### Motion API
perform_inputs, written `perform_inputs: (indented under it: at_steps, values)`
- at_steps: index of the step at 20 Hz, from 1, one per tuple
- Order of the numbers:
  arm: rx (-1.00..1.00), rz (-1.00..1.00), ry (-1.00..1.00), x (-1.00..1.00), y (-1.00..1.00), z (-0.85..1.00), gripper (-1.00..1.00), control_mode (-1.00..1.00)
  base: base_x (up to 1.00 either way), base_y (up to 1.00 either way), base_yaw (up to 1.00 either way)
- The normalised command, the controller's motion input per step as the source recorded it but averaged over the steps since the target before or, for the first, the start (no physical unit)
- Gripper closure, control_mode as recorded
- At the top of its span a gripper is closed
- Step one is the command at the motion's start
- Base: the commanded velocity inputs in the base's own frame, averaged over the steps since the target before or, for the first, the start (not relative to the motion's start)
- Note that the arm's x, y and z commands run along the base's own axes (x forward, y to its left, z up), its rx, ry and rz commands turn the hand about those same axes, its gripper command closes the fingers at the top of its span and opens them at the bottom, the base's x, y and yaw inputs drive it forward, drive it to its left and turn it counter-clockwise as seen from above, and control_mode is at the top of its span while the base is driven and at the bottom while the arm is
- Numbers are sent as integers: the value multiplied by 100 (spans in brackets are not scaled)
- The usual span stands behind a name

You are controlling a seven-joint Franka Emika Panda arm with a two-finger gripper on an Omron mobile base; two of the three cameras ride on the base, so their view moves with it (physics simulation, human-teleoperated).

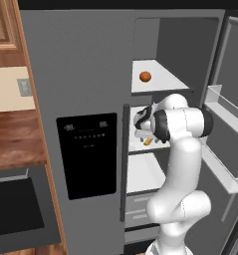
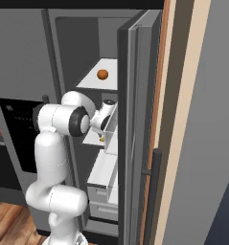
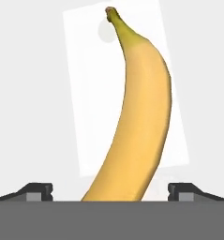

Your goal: Pick up the banana and tangerine from the fridge and place one fruit on each plate on the dining counter.

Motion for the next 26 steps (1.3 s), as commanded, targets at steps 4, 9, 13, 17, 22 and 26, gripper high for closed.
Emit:
perform_inputs:
  at_steps: [4,9,13,17,22,26]
  values:
    - [0,0,0,23,0,-16,-100,-100,0,0,0]
    - [0,0,1,13,0,-24,100,-100,0,0,0]
    - [0,0,0,0,0,-38,100,-100,0,0,0]
    - [0,0,0,0,0,-36,100,-100,0,0,0]
    - [0,0,-2,0,0,-25,100,-100,0,0,0]
    - [0,0,-1,-16,3,-2,100,-100,0,0,0]
